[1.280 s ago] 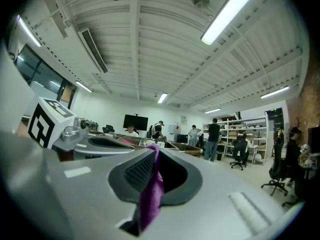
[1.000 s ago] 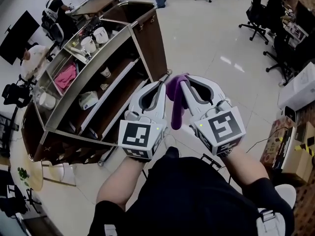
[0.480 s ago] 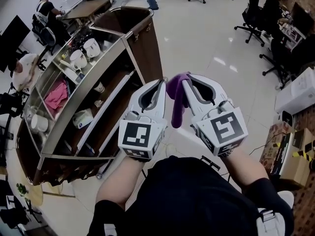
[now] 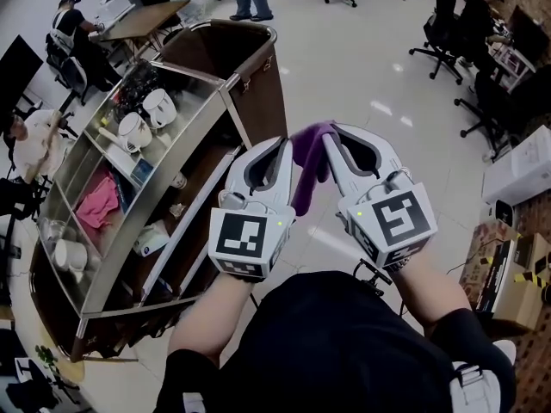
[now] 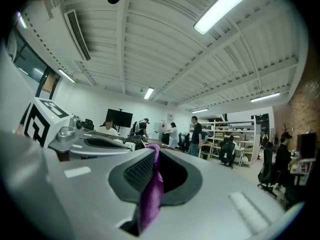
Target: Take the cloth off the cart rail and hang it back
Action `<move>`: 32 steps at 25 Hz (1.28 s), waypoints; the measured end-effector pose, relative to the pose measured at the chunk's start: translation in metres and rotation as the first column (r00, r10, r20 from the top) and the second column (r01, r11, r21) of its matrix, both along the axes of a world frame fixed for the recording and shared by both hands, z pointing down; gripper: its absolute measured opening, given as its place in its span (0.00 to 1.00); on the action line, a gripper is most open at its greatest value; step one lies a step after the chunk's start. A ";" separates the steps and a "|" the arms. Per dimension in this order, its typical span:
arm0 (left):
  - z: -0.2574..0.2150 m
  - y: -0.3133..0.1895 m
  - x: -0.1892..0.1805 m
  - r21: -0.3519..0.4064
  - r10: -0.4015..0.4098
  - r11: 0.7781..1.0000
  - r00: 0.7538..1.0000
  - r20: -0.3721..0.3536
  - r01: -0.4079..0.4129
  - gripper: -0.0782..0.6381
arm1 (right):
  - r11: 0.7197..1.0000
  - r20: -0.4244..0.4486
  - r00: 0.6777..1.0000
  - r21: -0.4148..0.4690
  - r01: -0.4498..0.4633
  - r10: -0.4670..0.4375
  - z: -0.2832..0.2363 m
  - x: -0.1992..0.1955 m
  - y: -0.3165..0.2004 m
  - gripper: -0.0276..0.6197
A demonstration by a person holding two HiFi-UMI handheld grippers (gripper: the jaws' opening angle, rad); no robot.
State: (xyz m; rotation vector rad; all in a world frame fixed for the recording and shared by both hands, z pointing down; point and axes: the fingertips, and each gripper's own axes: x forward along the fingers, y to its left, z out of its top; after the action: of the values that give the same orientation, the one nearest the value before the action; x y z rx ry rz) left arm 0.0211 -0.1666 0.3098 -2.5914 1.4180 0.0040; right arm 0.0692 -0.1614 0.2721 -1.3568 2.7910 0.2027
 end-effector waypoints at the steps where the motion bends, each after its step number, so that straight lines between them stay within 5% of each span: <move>1: -0.001 -0.006 -0.003 -0.001 -0.002 1.000 1.000 -0.003 0.002 0.11 | 1.000 -0.001 1.000 0.004 0.003 -0.003 -0.001 -0.003 -0.006 0.06; 13: 0.002 -0.061 -0.017 -0.011 -0.032 0.999 0.999 -0.005 0.032 0.11 | 0.999 0.002 0.999 0.008 0.035 -0.035 0.001 -0.015 -0.064 0.06; 32: -0.004 -0.171 0.075 -0.016 -0.236 0.971 0.971 0.040 0.237 0.11 | 0.970 0.038 0.969 0.003 0.243 -0.243 -0.009 0.078 -0.183 0.06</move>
State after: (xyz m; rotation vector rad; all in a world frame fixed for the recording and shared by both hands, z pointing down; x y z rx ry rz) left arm 0.0963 -0.3377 0.3057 -2.4067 1.7119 -0.0929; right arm 0.1474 -0.3445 0.2628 -0.9929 2.8905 0.1644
